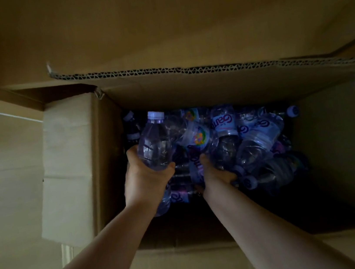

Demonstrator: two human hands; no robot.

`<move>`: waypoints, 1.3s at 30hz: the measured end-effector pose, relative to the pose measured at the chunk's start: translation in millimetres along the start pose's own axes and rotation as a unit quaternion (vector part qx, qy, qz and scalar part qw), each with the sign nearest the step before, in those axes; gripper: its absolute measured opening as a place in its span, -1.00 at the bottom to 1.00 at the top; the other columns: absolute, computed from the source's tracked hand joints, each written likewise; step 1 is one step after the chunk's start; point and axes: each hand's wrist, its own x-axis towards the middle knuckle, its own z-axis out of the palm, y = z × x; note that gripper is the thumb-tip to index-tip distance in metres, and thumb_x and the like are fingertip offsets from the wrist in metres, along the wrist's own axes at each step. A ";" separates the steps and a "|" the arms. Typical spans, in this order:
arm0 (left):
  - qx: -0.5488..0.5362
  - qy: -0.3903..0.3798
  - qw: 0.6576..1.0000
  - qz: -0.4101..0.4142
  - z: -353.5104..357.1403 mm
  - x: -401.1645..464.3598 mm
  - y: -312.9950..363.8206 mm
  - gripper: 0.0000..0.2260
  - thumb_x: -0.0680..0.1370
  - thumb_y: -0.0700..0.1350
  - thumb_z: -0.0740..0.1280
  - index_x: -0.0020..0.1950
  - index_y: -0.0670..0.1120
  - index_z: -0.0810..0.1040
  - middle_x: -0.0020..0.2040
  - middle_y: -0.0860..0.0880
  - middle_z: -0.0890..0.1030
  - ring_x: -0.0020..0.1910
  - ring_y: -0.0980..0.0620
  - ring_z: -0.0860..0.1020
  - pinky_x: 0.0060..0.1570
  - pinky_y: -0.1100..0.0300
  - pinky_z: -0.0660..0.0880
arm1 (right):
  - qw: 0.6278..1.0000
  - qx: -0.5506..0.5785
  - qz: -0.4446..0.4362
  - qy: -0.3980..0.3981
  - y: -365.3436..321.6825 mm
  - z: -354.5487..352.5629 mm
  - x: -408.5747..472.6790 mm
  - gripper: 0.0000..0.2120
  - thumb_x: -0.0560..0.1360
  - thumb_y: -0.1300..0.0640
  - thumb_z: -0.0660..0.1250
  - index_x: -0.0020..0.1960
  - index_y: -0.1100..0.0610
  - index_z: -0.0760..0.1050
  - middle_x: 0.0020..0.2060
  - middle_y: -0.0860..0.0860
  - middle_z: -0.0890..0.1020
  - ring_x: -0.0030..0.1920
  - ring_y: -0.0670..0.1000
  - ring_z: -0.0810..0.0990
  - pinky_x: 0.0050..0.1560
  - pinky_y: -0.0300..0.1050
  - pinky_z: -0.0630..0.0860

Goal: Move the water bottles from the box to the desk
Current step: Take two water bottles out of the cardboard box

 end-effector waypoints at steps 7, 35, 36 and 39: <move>0.002 -0.004 1.000 -0.020 -1.5 -5.7 -0.4 -0.37 0.32 -0.05 0.55 0.26 0.07 0.29 0.16 0.03 0.56 0.12 0.00 0.56 0.09 0.06 0.49 | 0.826 -0.531 -0.160 -0.103 -27.4 -28.8 -20.3 -0.49 0.58 0.01 0.25 0.40 0.31 0.32 0.29 0.23 0.46 0.22 0.22 0.51 0.04 -0.11 0.51; 0.044 0.021 0.999 0.020 -11.0 -23.6 -3.2 -0.38 0.30 0.00 0.55 0.25 0.05 0.30 0.15 0.01 0.57 0.11 -0.03 0.56 0.00 0.12 0.47 | 0.421 -0.803 -0.352 -0.232 -35.7 -20.7 -22.0 -0.12 0.34 -0.08 0.51 0.48 0.13 0.12 0.23 0.11 0.46 0.21 0.16 0.51 0.18 0.02 0.50; 0.035 0.027 0.999 0.014 -11.4 -29.2 1.9 -0.37 0.30 0.01 0.54 0.26 0.05 0.30 0.14 0.02 0.57 0.11 -0.03 0.55 -0.01 0.13 0.46 | 0.428 -0.790 -0.368 -0.239 -38.0 -29.6 -25.8 -0.11 0.35 -0.09 0.50 0.49 0.13 0.09 0.21 0.10 0.48 0.19 0.15 0.52 0.14 -0.01 0.51; 0.004 0.046 0.999 -0.010 -13.2 -48.6 14.8 -0.39 0.32 0.01 0.54 0.26 0.03 0.31 0.11 0.04 0.55 0.08 -0.02 0.54 -0.07 0.19 0.38 | 0.470 -0.747 -0.397 -0.250 -46.6 -51.5 -43.8 -0.13 0.34 -0.12 0.48 0.45 0.11 0.09 0.18 0.11 0.50 0.10 0.13 0.55 -0.09 -0.09 0.48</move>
